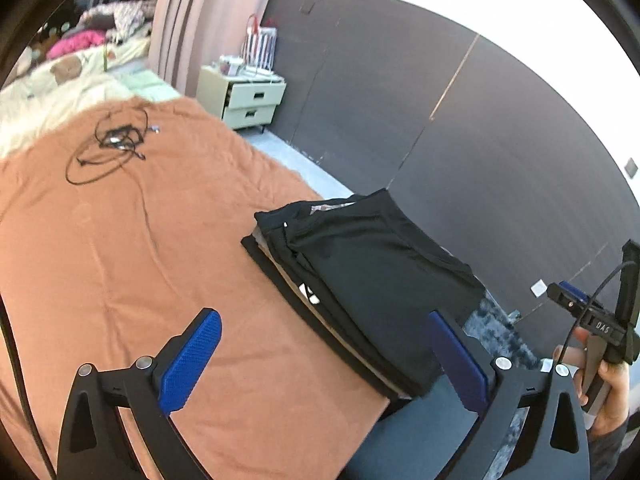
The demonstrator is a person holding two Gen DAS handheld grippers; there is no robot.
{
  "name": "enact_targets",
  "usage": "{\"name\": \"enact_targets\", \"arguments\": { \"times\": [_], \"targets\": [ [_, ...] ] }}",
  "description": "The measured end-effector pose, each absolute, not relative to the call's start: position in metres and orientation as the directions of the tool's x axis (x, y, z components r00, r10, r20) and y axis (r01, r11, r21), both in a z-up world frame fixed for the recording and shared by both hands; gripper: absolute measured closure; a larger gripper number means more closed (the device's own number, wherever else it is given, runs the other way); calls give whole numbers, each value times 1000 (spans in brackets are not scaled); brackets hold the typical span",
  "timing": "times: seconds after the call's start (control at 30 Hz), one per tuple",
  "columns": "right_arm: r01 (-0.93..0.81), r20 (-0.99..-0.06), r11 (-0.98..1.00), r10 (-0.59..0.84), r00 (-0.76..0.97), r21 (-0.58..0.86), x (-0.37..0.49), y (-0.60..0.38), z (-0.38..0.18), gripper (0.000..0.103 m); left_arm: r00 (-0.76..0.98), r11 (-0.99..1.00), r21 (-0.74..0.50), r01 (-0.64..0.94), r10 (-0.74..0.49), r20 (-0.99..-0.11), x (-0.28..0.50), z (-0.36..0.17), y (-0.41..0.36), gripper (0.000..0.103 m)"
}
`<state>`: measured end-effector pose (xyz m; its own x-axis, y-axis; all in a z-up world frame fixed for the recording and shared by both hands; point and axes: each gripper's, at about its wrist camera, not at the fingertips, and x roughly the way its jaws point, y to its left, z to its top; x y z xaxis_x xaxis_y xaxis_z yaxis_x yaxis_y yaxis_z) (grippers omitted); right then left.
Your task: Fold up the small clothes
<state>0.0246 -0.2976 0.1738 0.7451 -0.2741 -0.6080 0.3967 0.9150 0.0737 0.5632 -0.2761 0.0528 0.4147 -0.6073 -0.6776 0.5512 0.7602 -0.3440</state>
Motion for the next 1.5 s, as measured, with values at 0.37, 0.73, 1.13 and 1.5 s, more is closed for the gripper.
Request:
{"name": "enact_targets", "arguments": {
  "times": [0.37,0.73,1.13,1.5],
  "targets": [
    [322,-562,937,-194,804,138,-67,-259,162,0,502,770,-284,571,-602,-621,467,94,-211,0],
    [251,-494,958,-152,856,141,-131,-232,148,0,633,822,-192,537,-543,-552,381,102,-148,0],
    [123,-434,986,-62,899,115,-186,-191,105,0,746,889,-125,440,-440,-499,275,72,-81,0],
    [36,-403,992,17,915,123,-231,-179,71,0,830,931,-49,363,-347,-436,188,56,-43,0]
  ]
}}
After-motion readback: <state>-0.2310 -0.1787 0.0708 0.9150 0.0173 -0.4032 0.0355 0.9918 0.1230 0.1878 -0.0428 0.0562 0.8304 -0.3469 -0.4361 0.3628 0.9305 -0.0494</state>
